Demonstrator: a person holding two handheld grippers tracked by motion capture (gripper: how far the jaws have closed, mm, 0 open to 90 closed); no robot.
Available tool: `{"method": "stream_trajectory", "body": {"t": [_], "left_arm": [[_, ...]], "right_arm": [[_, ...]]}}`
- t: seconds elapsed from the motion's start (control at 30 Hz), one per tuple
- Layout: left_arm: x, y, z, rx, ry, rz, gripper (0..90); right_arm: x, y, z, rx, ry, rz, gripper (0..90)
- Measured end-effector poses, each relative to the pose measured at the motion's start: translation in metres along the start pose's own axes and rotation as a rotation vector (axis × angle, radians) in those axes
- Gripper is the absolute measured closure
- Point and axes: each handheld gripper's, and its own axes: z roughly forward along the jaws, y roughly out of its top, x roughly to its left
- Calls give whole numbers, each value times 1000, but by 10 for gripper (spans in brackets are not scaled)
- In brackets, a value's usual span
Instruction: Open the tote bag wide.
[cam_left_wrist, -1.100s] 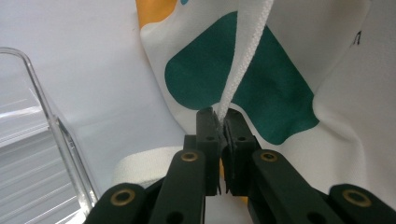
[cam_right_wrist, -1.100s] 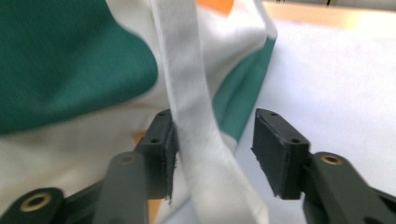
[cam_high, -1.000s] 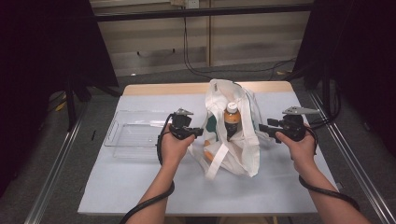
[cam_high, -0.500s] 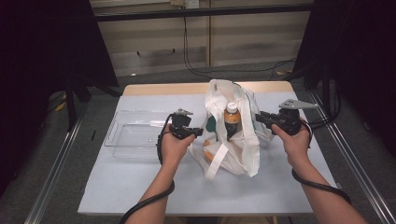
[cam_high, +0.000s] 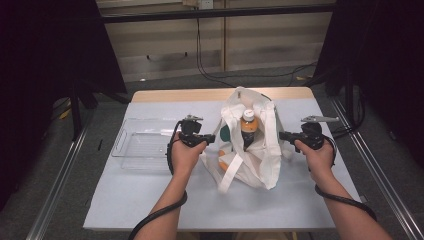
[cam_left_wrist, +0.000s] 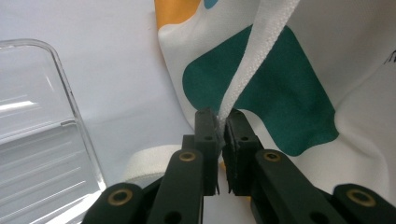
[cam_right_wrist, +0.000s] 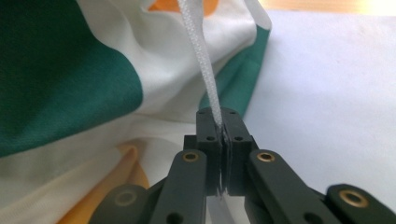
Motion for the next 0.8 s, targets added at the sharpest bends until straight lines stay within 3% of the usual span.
{"method": "stream_trajectory", "body": {"t": [0.17, 0.3, 0.4, 0.57, 0.6, 0.63, 0.7, 0.8], "left_arm": [[-1, 4, -5, -20, -23, 8, 750], [-4, 10, -9, -70, -53, 5, 664], [-7, 17, -13, -92, -45, 22, 632], [-15, 31, -13, -154, -73, 41, 633], [-16, 33, -12, -159, -74, 44, 690], [-17, 35, -12, -152, -75, 52, 690], [-18, 36, -10, -142, -70, 48, 808], [-14, 33, -6, -125, -75, 12, 871]], "right_arm": [[8, 7, -2, -19, 5, -33, 878], [14, 9, 1, -16, 15, -61, 878], [16, 10, 2, -10, 13, -73, 878], [16, 10, 2, -8, 13, -72, 876], [16, 10, 2, -7, 14, -76, 875], [16, 10, 2, -7, 14, -76, 874], [16, 9, 2, -6, 14, -72, 873], [15, 9, 2, -3, 16, -71, 876]]}}
